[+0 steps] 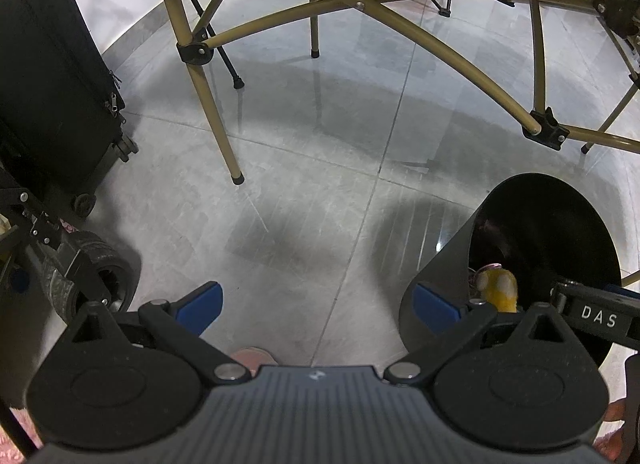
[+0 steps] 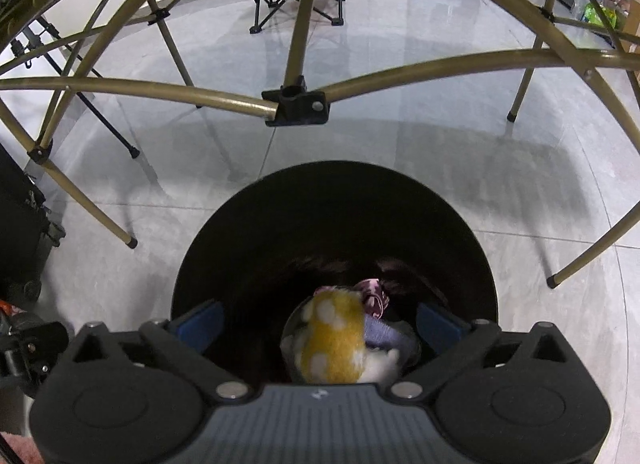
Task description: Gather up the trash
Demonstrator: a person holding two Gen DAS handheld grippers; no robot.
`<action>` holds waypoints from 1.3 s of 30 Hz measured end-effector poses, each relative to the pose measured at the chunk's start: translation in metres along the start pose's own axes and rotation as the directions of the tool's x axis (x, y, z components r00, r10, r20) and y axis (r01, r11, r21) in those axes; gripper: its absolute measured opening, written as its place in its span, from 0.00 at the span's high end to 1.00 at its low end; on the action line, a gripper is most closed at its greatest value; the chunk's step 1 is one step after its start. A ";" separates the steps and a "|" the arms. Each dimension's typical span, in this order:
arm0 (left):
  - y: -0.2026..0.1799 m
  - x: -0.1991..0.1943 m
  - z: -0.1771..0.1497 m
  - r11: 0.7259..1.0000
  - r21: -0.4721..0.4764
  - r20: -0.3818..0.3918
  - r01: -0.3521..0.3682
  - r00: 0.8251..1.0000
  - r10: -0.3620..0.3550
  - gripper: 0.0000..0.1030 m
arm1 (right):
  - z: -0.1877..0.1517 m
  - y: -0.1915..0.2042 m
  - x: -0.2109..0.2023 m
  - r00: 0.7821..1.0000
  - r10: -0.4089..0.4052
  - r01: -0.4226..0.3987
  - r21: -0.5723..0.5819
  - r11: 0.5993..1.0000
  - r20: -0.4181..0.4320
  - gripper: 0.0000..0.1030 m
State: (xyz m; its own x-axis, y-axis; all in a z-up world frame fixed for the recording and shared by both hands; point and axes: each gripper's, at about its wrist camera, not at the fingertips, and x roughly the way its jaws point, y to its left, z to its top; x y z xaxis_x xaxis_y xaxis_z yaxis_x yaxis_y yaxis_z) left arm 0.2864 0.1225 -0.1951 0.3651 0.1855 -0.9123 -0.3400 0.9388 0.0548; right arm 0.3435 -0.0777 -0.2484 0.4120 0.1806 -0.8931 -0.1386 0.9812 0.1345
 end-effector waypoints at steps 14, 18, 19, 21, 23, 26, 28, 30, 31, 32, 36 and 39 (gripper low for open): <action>-0.001 -0.014 -0.003 1.000 0.008 0.036 0.022 0.999 -0.022 0.00 | -0.007 -0.003 -0.021 1.000 -0.009 0.010 -0.026 1.000 0.025 0.00; -0.003 -0.031 -0.007 0.999 0.019 0.074 0.042 0.996 -0.043 0.00 | -0.013 -0.006 -0.042 0.999 -0.002 0.004 -0.038 0.999 0.050 0.00; -0.003 -0.035 -0.007 0.999 0.021 0.082 0.049 0.995 -0.050 0.00 | -0.015 -0.007 -0.048 0.998 -0.001 0.003 -0.039 0.999 0.059 0.00; -0.005 -0.048 -0.010 0.997 0.027 0.108 0.066 0.992 -0.068 0.00 | -0.019 -0.010 -0.062 0.997 -0.002 0.005 -0.041 0.999 0.081 0.00; -0.007 -0.062 -0.013 0.996 0.038 0.134 0.079 0.987 -0.083 0.00 | -0.022 -0.013 -0.075 0.995 -0.004 0.008 -0.038 0.999 0.102 0.00; -0.010 -0.082 -0.018 0.993 0.058 0.170 0.103 0.979 -0.111 0.00 | -0.029 -0.019 -0.102 0.990 -0.006 0.011 -0.033 0.999 0.142 0.00; -0.012 -0.099 -0.024 0.990 0.077 0.197 0.119 0.972 -0.132 0.00 | -0.035 -0.022 -0.119 0.985 -0.006 0.011 -0.031 0.999 0.170 0.00; -0.015 -0.115 -0.031 0.986 0.101 0.227 0.132 0.962 -0.152 0.00 | -0.042 -0.026 -0.137 0.981 -0.005 0.012 -0.032 0.999 0.192 0.00; -0.016 -0.124 -0.034 0.984 0.114 0.242 0.136 0.957 -0.160 0.00 | -0.047 -0.028 -0.146 0.979 -0.003 0.011 -0.034 0.999 0.203 0.00; -0.016 -0.132 -0.038 0.983 0.124 0.255 0.138 0.953 -0.166 0.00 | -0.051 -0.029 -0.154 0.977 -0.002 0.009 -0.036 0.999 0.211 0.00; -0.016 -0.161 -0.050 0.975 0.151 0.294 0.161 0.935 -0.200 0.00 | -0.068 -0.037 -0.188 0.967 0.009 0.001 -0.038 0.999 0.253 0.00; -0.016 -0.182 -0.060 0.969 0.171 0.316 0.176 0.922 -0.223 0.00 | -0.081 -0.040 -0.214 0.958 0.021 -0.010 -0.042 0.999 0.285 0.00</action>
State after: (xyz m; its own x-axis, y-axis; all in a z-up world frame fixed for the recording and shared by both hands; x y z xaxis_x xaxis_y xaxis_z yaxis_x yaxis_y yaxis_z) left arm 0.1737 0.0565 -0.0544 0.6865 0.0531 -0.7252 -0.1173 0.9924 -0.0384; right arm 0.1880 -0.1611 -0.0978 0.6487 0.2135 -0.7305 -0.1801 0.9756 0.1252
